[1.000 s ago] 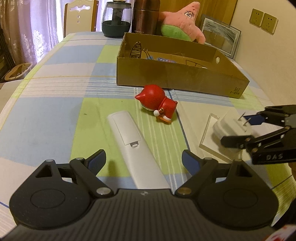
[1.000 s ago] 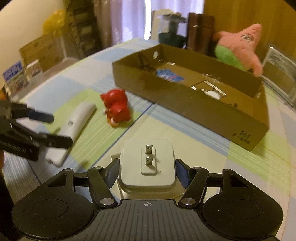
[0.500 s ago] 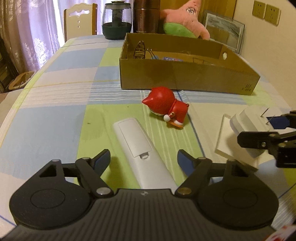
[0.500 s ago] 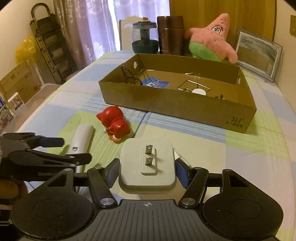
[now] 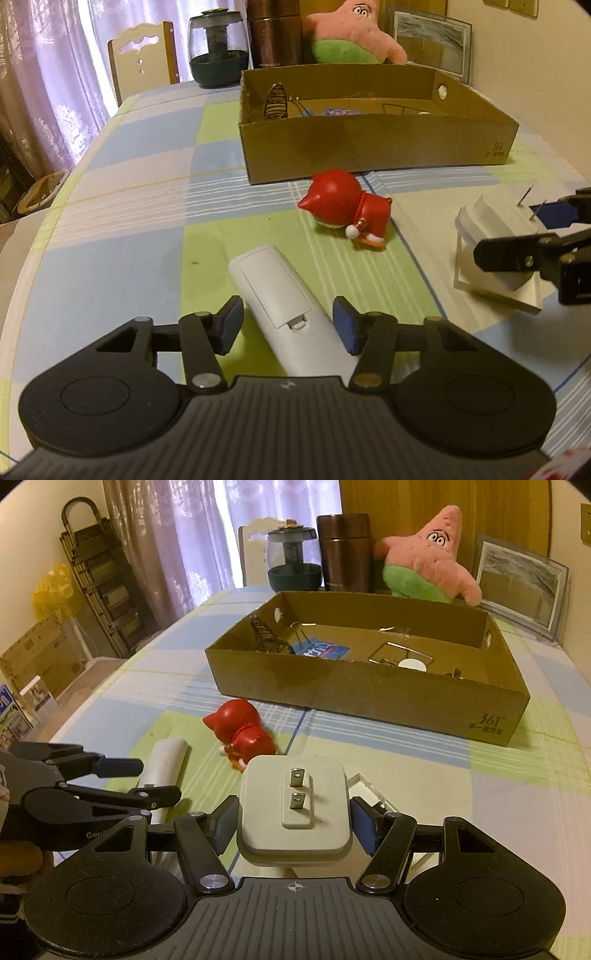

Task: Organize rigid objects
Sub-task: 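Grasp the white remote with the left tool while the right tool holds the adapter, then carry the remote with the left tool while the right tool carries the adapter over the box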

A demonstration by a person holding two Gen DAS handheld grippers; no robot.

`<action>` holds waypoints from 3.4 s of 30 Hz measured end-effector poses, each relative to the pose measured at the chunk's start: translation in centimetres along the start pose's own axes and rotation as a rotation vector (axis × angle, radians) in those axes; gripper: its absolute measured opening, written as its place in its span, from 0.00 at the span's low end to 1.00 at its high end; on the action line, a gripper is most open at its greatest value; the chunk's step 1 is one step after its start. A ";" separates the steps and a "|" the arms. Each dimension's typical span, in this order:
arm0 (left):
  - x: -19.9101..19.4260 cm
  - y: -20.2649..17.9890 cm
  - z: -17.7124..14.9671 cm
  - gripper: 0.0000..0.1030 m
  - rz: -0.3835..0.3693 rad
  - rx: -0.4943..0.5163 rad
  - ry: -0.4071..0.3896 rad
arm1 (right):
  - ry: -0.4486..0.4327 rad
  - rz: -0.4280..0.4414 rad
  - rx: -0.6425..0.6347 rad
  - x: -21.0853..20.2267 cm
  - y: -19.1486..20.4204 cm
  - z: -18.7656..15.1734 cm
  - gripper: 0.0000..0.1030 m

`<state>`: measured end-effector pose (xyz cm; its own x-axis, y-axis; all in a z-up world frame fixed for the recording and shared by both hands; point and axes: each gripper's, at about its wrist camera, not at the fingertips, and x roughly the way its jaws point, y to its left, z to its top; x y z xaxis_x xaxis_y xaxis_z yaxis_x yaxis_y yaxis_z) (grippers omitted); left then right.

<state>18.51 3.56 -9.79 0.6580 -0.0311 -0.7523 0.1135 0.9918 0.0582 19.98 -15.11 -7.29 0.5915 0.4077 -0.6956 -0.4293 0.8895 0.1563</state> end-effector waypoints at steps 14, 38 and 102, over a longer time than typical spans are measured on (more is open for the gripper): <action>0.7 0.2 0.6 0.32 -0.062 0.007 -0.004 | 0.002 -0.001 0.019 0.2 -0.2 -0.2 0.59; -0.3 -1.1 0.1 0.32 -0.074 0.057 -0.013 | -0.015 -0.019 0.045 -0.4 -0.6 -0.1 0.59; -0.7 -2.7 17.0 0.32 -0.228 -0.029 -0.135 | -0.087 -0.200 0.046 -3.1 -10.2 10.9 0.59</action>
<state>30.44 -1.18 1.75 0.7115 -0.2686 -0.6493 0.2505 0.9603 -0.1228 29.97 -23.15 0.92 0.7194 0.2367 -0.6530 -0.2674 0.9621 0.0542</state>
